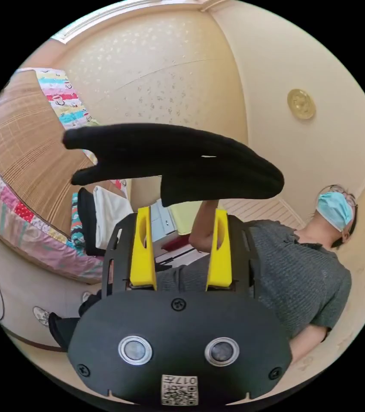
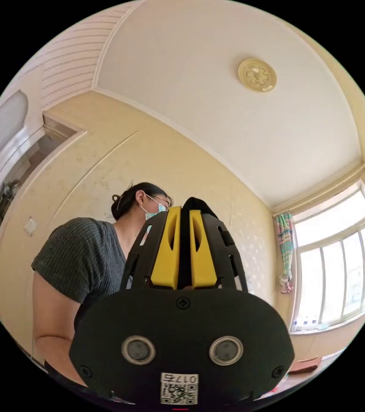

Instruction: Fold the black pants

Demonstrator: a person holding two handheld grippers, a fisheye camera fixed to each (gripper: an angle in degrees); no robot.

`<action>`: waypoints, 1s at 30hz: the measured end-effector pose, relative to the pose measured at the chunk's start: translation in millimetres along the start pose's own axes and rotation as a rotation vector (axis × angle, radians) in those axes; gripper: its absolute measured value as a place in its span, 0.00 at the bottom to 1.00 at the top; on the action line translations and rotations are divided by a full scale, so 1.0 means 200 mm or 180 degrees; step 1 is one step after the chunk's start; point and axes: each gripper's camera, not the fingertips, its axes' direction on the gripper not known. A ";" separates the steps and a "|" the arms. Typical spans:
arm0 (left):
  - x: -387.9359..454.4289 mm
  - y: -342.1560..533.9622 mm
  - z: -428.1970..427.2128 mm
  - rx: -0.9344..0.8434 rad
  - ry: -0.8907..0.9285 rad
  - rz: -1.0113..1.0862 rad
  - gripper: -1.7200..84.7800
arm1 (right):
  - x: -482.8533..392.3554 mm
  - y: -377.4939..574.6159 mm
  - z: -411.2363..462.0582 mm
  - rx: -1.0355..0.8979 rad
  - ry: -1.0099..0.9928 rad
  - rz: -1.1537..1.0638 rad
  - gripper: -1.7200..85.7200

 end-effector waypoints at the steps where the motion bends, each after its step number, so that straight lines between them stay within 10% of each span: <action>1: 0.01 -0.06 -0.08 -0.0052 0.0263 -0.0087 0.28 | 0.04 0.05 0.01 0.0081 -0.0080 0.0053 0.03; 9: 0.08 -0.28 -0.52 0.0928 0.1423 -0.0074 0.24 | 0.55 0.53 0.34 0.0394 -0.1503 0.0368 0.04; 19: -0.06 -0.50 -0.61 0.1310 0.1749 -0.0724 0.08 | 0.96 0.73 0.23 0.0138 -0.1064 0.0772 0.04; 30: 0.44 -1.19 -0.93 0.1603 0.1567 0.0529 0.06 | 1.18 0.66 -0.22 -0.0968 0.0270 0.1029 0.04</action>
